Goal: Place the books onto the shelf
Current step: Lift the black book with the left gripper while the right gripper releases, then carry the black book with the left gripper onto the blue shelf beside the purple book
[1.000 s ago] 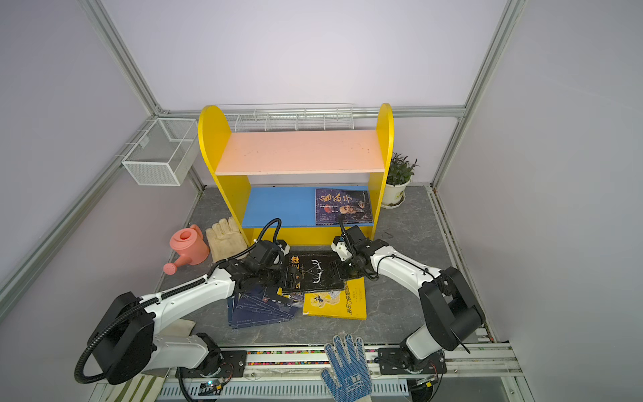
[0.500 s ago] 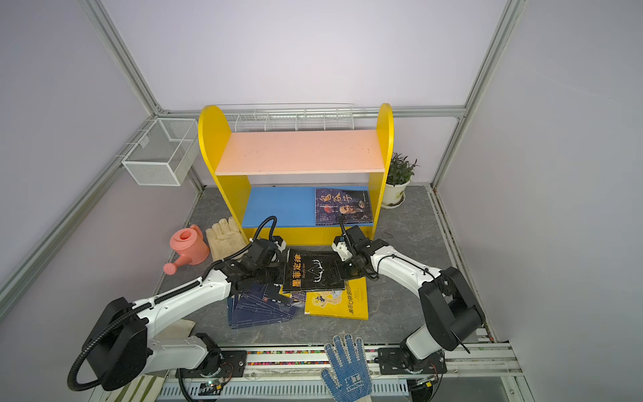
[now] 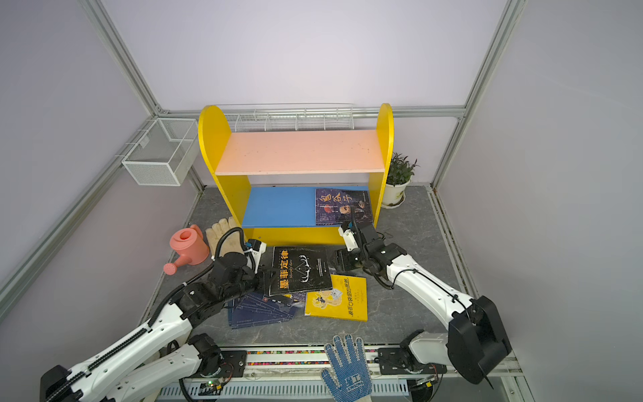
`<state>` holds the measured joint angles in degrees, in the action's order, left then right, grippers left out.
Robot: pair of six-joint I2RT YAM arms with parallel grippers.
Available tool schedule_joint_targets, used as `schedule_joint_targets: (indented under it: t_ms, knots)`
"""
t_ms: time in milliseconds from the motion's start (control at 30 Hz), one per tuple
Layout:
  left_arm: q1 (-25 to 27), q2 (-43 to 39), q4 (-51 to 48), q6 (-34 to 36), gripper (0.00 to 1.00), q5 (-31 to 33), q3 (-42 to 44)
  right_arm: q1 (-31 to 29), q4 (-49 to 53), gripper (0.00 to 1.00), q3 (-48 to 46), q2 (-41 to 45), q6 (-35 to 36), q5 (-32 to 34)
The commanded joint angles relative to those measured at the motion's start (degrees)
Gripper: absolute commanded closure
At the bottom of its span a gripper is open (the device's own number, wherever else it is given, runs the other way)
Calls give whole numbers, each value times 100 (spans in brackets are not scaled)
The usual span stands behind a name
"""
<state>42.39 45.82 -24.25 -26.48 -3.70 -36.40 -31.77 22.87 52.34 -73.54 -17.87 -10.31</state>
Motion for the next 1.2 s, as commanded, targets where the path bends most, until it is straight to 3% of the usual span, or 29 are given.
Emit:
schedule_joint_targets:
  t_ms: [0, 167, 400, 667, 933, 1167]
  knots:
    - [-29, -703, 105, 107, 100, -127, -167, 150, -480, 29, -136, 432, -366, -37]
    - [-47, -1196, 165, 14, 100, 279, -427, 261, -932, 27, -132, 807, -726, -468]
    - [-62, -910, 2236, -998, 100, 889, -202, 277, -1730, 26, -83, 910, -1464, -1298]
    - [-56, 14, 4054, -1730, 100, 941, -194, 268, -2322, 26, -405, 916, -2058, -1052]
    - [-56, 697, 4558, -2057, 100, 658, -302, 11, -3821, 29, -461, 555, -2853, -1051]
    - [-57, 1053, 5400, -2413, 100, 571, -130, -81, -3886, 30, -353, 428, -2953, -1069]
